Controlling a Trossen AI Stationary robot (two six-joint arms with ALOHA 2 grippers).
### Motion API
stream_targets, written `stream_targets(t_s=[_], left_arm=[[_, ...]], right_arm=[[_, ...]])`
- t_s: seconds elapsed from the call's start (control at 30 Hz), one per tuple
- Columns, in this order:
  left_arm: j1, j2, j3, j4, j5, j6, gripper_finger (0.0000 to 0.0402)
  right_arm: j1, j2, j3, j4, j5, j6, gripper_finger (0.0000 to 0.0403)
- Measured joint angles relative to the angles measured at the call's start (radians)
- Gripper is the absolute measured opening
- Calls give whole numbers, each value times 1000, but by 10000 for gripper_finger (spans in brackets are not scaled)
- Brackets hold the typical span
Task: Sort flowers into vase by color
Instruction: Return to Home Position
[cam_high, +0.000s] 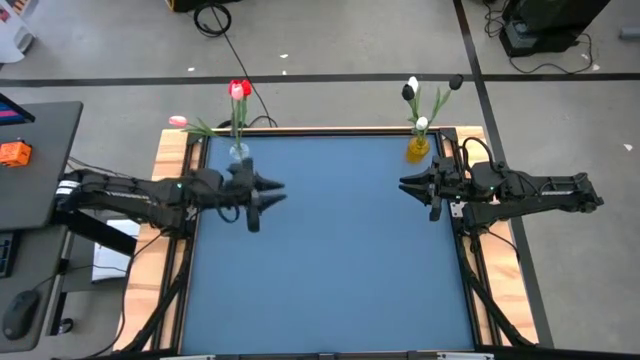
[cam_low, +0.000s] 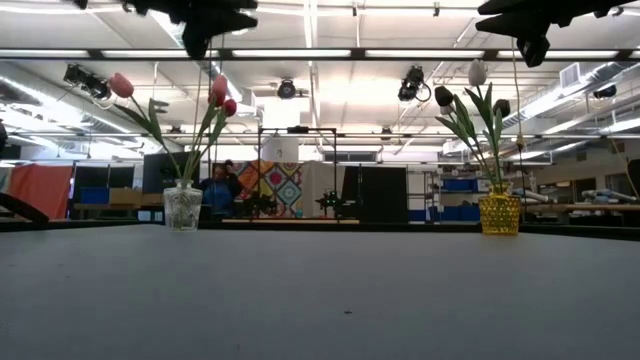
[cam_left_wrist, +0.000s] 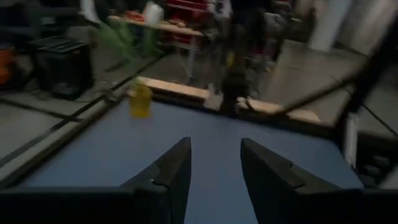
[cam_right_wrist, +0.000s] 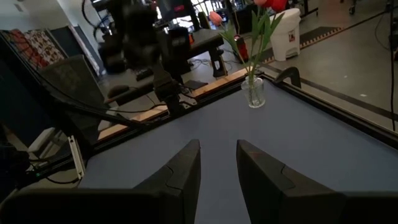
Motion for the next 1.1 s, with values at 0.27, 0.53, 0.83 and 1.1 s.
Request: stream_targets(t_s=[0.27,0.53,0.83,1.1], left_arm=[[-15,-30,-326,475,233,-88,78],[-48,-170,-367,347,336,-14,7],[-71,-337,-378,316,328,89,4],[-104,-543,-613,414,342,42,3]], right_arm=[[0,0,0,0,0,0,113],[0,0,0,1,0,0,113],[0,0,0,2,0,0,113],[0,0,0,4,0,0,113]])
